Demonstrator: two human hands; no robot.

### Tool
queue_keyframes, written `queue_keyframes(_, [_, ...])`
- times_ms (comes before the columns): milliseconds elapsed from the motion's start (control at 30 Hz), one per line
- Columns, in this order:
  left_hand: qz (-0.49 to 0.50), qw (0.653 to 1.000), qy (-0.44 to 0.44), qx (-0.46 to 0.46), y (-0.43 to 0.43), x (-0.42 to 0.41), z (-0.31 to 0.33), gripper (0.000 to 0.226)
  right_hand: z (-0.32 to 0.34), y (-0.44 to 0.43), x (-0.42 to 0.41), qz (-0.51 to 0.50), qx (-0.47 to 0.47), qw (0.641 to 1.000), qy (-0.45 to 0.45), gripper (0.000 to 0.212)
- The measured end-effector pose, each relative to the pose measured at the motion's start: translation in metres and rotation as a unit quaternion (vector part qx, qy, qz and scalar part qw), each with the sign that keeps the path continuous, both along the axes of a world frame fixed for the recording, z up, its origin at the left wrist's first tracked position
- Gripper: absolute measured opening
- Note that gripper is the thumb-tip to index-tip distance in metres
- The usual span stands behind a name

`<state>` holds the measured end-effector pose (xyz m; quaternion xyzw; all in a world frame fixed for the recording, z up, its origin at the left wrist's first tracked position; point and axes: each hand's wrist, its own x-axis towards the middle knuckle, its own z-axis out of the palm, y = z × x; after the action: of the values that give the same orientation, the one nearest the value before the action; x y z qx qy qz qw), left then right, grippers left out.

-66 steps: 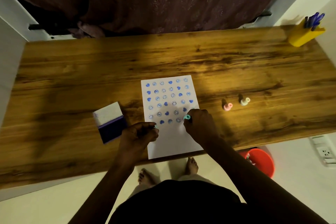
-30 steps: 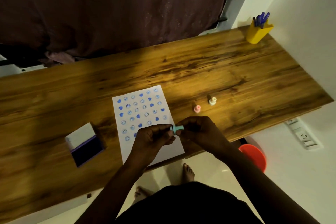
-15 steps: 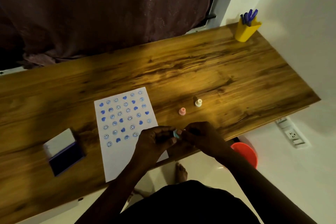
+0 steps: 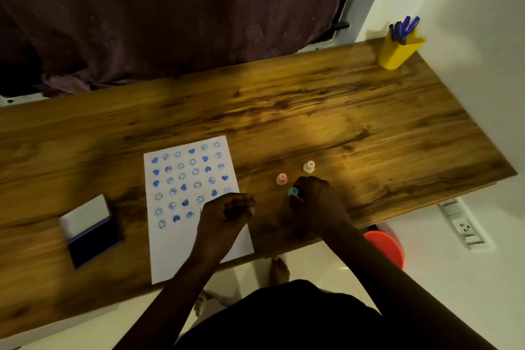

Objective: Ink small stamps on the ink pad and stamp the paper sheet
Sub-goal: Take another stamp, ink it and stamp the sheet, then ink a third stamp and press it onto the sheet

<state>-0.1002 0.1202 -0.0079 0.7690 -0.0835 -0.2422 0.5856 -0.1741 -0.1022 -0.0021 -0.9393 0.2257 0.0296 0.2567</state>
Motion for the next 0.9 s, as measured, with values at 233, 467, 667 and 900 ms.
queue_keyframes(233, [0.021,1.000,0.012,-0.010,-0.004,-0.003,-0.005,0.038,-0.003,-0.007,0.001,0.013,0.002,1.000,-0.018,0.023])
queue_keyframes(467, [0.014,1.000,0.000,0.007,-0.007,-0.002,-0.002,0.034,0.006,-0.025,0.004,-0.026,-0.027,0.993,-0.114,0.043])
queue_keyframes(667, [0.020,1.000,0.000,0.005,-0.008,0.002,0.003,0.037,0.004,-0.052,0.029,-0.039,-0.074,0.993,-0.085,0.035])
queue_keyframes(900, [0.039,0.999,0.010,-0.007,-0.006,0.002,0.012,0.035,0.009,-0.060,0.042,-0.044,-0.074,0.995,-0.047,0.018])
